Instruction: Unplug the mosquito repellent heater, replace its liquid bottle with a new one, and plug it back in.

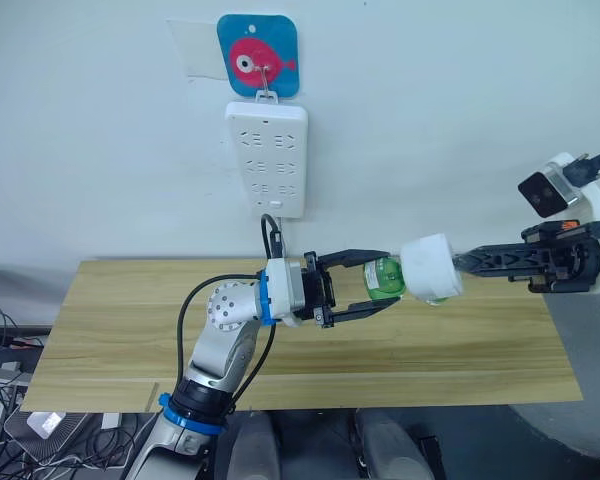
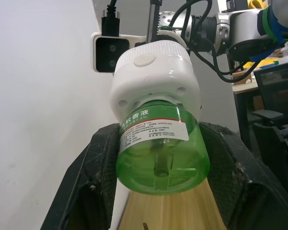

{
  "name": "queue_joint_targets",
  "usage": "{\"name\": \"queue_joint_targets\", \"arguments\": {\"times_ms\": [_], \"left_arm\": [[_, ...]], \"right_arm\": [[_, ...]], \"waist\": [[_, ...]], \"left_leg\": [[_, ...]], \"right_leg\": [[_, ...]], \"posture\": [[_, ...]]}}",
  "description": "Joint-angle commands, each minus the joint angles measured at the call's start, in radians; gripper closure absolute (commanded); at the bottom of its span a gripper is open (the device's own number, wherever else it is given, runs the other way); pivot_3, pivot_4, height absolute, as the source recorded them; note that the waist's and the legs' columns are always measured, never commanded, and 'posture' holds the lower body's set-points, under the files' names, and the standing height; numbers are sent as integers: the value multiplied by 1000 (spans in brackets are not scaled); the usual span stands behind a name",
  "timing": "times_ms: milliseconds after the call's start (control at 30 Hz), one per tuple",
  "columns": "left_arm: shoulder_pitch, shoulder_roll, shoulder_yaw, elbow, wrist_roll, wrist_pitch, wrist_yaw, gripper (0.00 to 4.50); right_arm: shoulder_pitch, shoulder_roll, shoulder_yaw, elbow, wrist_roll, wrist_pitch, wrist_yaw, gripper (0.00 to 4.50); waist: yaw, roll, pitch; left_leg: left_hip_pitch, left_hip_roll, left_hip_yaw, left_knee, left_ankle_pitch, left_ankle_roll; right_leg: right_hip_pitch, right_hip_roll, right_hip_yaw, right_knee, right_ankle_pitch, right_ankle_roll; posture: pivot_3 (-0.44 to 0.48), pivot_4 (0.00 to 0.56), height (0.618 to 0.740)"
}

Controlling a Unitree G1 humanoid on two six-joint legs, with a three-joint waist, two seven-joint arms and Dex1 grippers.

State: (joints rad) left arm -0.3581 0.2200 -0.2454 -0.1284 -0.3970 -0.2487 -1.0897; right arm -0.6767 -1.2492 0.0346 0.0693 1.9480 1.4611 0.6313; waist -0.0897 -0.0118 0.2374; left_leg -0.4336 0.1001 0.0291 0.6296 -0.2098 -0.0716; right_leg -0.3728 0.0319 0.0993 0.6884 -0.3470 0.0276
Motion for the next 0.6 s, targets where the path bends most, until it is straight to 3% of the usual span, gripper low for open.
{"name": "queue_joint_targets", "arguments": {"times_ms": [33, 433, 600], "left_arm": [[-28, -25, -32, -46, -4, -19, 3, 2274], [-19, -13, -25, -40, -3, -24, -5, 2274], [-24, -11, -27, -32, -2, -29, -2, 2274]], "right_arm": [[-10, 16, 11, -69, 24, -11, -1, 4475], [-17, -68, -14, 73, 24, 43, 6, 4475], [-55, -39, -29, 173, -70, 61, 1, 4475]], "waist": [[0, 0, 0], [0, 0, 0], [-3, 0, 0]], "left_leg": [[0, 0, 0, 0, 0, 0], [0, 0, 0, 0, 0, 0], [0, 0, 0, 0, 0, 0]], "right_leg": [[0, 0, 0, 0, 0, 0], [0, 0, 0, 0, 0, 0], [0, 0, 0, 0, 0, 0]], "posture": [[-196, 254, 740], [-209, 253, 740], [-212, 252, 740]]}}
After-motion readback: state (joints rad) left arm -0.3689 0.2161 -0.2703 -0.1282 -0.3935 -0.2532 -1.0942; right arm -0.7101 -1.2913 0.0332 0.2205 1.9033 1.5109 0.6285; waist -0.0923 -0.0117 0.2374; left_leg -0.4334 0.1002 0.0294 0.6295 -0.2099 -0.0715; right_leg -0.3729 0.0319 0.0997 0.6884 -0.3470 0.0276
